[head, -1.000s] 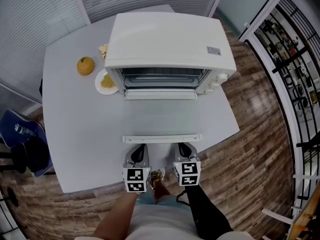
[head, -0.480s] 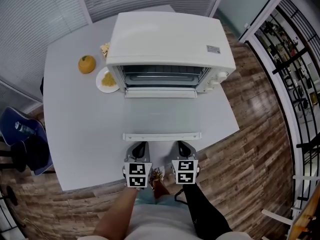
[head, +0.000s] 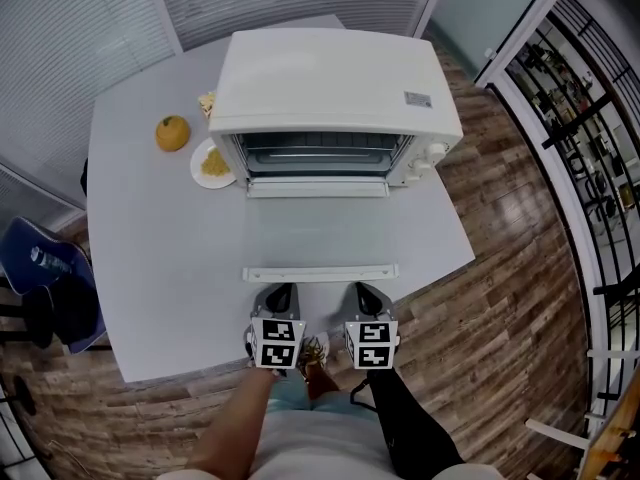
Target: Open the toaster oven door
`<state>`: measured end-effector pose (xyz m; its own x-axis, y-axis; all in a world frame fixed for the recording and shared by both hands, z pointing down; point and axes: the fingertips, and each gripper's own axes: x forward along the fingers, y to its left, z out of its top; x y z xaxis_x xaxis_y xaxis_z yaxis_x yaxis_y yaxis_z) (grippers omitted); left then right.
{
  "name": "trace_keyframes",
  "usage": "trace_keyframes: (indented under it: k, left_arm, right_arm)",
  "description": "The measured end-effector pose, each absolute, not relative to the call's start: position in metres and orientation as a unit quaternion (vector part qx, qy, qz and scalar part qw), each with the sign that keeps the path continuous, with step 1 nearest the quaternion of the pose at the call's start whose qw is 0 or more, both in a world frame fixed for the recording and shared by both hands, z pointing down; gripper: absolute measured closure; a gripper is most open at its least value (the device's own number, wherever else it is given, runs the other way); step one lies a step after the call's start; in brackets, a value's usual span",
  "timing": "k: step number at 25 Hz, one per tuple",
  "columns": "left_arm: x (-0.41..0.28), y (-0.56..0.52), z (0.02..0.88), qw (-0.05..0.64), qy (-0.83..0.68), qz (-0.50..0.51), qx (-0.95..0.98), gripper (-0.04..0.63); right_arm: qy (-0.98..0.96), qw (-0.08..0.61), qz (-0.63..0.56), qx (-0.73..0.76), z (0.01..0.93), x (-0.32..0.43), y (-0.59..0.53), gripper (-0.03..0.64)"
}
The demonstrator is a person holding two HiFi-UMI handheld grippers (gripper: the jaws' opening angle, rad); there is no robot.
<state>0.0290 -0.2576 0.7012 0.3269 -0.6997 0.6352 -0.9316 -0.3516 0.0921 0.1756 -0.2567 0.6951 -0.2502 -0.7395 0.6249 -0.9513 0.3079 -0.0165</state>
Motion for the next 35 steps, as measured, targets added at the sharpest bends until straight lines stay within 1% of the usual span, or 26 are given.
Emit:
trace_keyframes:
  k: [7, 17, 23, 29, 35]
  left_arm:
    - [0.027, -0.252, 0.696, 0.232, -0.528, 0.239, 0.781, 0.538]
    - [0.011, -0.242, 0.653, 0.183, -0.534, 0.215, 0.797, 0.537]
    - [-0.005, -0.248, 0.596, 0.130, -0.534, 0.186, 0.815, 0.538]
    - [-0.020, -0.244, 0.514, 0.063, -0.532, 0.144, 0.832, 0.538]
    - [-0.035, -0.238, 0.441, -0.002, -0.530, 0.126, 0.838, 0.538]
  right_arm:
    - [-0.777, 0.252, 0.198, 0.541, 0.687, 0.172, -0.253, 0.614]
    - [-0.792, 0.212, 0.165, 0.549, 0.644, 0.165, -0.253, 0.614]
    - [-0.788, 0.167, 0.123, 0.580, 0.577, 0.158, -0.250, 0.614]
    - [-0.787, 0.116, 0.069, 0.601, 0.497, 0.148, -0.233, 0.614]
    - [-0.783, 0.082, 0.034, 0.616, 0.435, 0.140, -0.220, 0.614]
